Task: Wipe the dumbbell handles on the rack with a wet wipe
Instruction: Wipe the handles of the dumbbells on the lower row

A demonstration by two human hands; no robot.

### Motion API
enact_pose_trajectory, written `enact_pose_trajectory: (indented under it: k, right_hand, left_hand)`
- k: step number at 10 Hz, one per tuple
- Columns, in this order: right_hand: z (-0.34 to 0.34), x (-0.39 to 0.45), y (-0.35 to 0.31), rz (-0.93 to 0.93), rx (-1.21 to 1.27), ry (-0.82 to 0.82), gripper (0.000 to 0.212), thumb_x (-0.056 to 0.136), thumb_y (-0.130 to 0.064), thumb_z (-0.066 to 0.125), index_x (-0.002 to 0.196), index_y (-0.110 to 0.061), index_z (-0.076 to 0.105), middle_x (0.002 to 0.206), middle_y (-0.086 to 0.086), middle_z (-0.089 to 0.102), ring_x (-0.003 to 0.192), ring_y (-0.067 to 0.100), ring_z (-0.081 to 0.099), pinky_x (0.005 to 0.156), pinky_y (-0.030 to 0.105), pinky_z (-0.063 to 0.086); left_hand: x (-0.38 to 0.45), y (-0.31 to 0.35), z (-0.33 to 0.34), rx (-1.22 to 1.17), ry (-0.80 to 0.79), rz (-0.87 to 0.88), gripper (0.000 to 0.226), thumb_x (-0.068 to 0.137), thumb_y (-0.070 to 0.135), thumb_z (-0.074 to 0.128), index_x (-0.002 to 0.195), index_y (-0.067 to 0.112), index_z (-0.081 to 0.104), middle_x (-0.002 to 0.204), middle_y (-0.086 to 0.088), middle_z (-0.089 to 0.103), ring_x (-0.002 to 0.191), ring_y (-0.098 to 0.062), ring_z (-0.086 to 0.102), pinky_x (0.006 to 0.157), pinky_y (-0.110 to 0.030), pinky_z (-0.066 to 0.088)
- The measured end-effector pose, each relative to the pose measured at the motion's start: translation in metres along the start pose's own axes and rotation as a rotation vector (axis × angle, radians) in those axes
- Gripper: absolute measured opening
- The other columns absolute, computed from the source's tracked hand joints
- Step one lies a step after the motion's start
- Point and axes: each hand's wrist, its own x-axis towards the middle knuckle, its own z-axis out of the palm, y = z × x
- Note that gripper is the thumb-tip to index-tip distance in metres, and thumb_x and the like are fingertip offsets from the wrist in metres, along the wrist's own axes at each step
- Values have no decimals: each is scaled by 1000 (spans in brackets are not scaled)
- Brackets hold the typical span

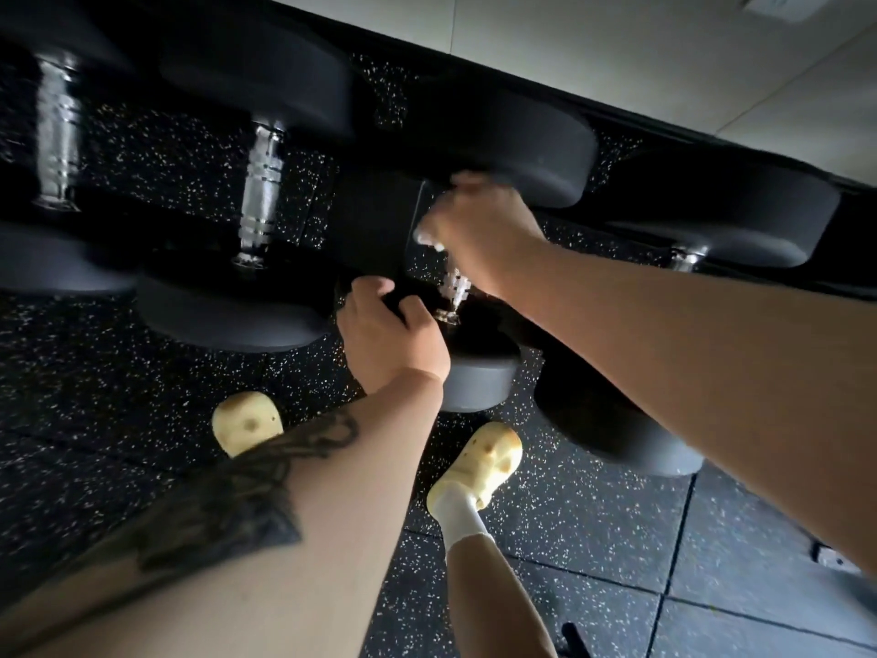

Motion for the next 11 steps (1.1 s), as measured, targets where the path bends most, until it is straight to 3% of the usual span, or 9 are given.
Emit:
enact_pose_trajectory:
  k: [1,2,4,5,6,8,9,10,11]
  right_hand:
    - [3,-11,-35,139,89,-117,22,89,-7,52,105,-14,66,106,8,67,113,29,54,88,37,43]
    - [10,-17,-68,369,328,-192,22,90,-8,48,101,-13,66,102,12,65,95,32,62,64,34,43]
    - [-12,-29,-96,867,837,-80,31,89,-16,49,101,-32,72,107,-1,68,88,20,58,72,24,45]
    - [-22,-24,-122,983,915,30,35,92,-13,46,107,-33,69,105,0,68,78,16,53,62,21,38]
    - [-28,14,-144,1013,1117,130,37,89,-10,45,112,-29,67,102,2,68,80,18,59,59,20,41]
    - [-25,115,-169,1018,1166,-85,27,89,-13,48,105,-12,69,107,10,67,96,26,62,76,32,48]
    - [-15,135,-165,1098,1099,-145,31,93,-18,45,118,-10,63,120,11,61,113,28,56,82,30,42]
    - [-6,142,-160,1225,1161,-105,33,93,-16,45,121,-7,60,123,12,59,114,28,55,84,30,44]
    - [-34,124,-177,1261,1131,-74,22,89,-17,51,104,-10,65,101,10,65,96,28,61,71,28,43]
  left_hand:
    - [5,-1,-2,17,-61,-15,44,72,27,38,107,11,58,111,-6,59,106,-25,46,80,-32,33]
    - [28,-17,-16,60,-312,70,41,80,28,40,110,7,59,116,-11,57,110,-28,48,94,-37,38]
    - [78,-51,-116,319,-750,694,32,91,10,53,121,21,54,137,9,43,122,-5,44,97,-23,42]
    - [102,-54,-149,242,-613,839,28,87,6,56,112,17,62,131,5,50,119,-4,44,97,-16,37]
    - [143,-54,-168,272,-421,734,29,91,12,47,114,14,64,129,2,55,123,-12,45,109,-24,31]
    - [203,-73,-160,420,-600,408,30,98,19,37,99,4,63,105,-13,64,100,-27,56,93,-40,42]
    - [198,-72,-154,266,-540,332,31,93,13,39,95,-1,67,103,-15,65,98,-29,56,94,-42,42]
    - [195,-68,-140,91,-432,49,38,82,21,38,92,1,69,102,-15,66,99,-32,58,93,-45,45]
    - [190,-65,-131,-7,-272,-152,54,69,32,33,103,12,69,111,-7,67,104,-29,60,96,-43,46]
